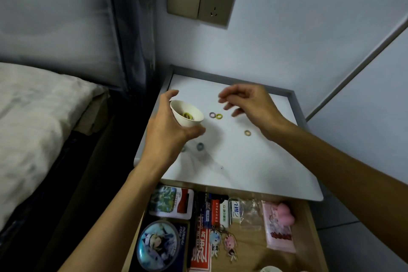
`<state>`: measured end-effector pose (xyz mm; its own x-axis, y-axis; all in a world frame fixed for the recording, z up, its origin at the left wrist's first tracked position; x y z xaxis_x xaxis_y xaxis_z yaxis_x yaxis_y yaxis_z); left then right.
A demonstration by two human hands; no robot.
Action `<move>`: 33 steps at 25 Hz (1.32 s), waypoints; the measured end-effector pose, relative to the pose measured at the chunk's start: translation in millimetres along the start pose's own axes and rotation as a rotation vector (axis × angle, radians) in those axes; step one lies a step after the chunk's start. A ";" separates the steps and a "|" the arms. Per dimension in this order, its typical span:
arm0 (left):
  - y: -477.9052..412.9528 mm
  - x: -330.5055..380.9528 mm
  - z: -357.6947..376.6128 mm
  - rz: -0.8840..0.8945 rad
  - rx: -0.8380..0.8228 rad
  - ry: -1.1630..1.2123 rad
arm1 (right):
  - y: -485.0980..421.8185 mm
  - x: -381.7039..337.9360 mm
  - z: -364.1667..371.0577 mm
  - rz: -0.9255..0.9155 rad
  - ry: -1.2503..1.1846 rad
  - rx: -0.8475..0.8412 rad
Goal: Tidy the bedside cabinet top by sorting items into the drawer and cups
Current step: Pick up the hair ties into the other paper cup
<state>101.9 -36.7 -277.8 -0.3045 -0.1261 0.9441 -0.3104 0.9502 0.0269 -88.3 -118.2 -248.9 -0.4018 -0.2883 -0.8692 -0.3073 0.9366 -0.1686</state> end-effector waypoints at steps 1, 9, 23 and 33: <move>0.3 -0.6 0.1 -0.003 0.002 0.005 | 4.2 28.1 -17.6 0.087 0.149 0.058; -3.5 -3.5 -6.9 -0.026 0.029 0.025 | 27.0 135.2 -9.6 0.509 0.480 0.078; -12.4 -12.3 -19.7 -0.031 0.020 0.032 | -50.2 114.6 54.3 0.203 0.646 -0.123; -4.8 -10.7 -10.9 -0.034 -0.018 -0.009 | -21.7 78.8 30.0 0.208 0.333 -0.192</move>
<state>116.4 -36.8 -284.5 -0.3022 -0.1612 0.9395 -0.3045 0.9503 0.0651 -87.4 -155.2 -327.7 -0.7189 -0.1751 -0.6727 -0.3323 0.9366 0.1114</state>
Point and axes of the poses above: each hand's wrist, its own y-axis away from the middle knuckle, its own z-axis out of the palm, x = y × z, the point moved 10 cm from there along -y, towards the middle knuckle, and after that the axes turned 9 degrees about -z, right-handed, at the moved point
